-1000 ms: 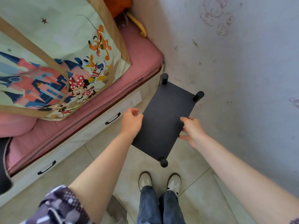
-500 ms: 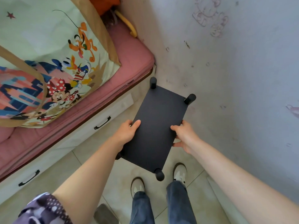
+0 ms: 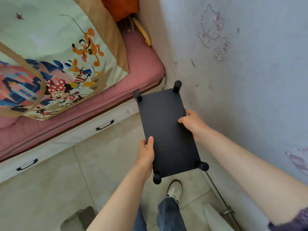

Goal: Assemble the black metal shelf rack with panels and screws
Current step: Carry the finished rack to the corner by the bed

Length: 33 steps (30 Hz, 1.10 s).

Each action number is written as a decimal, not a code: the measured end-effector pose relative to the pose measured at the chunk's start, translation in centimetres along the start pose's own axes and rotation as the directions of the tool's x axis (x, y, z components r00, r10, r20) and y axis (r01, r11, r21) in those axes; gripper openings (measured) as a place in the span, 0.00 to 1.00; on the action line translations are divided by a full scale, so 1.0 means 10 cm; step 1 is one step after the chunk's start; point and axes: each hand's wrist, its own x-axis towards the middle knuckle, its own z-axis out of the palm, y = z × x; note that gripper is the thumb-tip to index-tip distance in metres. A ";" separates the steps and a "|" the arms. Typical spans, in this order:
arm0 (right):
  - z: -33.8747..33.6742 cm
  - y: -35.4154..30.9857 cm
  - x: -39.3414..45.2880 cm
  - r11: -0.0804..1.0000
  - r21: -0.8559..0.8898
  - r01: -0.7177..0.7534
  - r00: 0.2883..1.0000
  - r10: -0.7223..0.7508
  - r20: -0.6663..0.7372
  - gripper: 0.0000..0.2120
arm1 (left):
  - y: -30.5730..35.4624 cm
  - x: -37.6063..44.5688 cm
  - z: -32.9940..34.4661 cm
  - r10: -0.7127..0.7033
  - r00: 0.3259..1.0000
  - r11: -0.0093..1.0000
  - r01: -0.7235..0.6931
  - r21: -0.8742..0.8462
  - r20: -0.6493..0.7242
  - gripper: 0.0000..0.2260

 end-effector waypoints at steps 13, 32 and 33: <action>-0.32 -0.08 0.13 0.982 -0.157 0.107 0.990 -0.120 -0.074 0.18 | 0.01 -0.12 0.49 -0.076 0.997 0.953 0.082 -0.291 0.030 0.12; -0.11 0.48 -0.72 0.960 -0.214 0.182 0.912 -0.246 -0.327 0.09 | 1.37 0.52 -0.05 0.393 0.918 0.821 -0.374 0.430 0.048 0.24; -0.08 0.52 -0.78 0.973 -0.179 0.149 0.909 -0.206 -0.362 0.09 | 1.43 0.54 -0.06 0.427 0.898 0.756 -0.420 0.502 0.108 0.25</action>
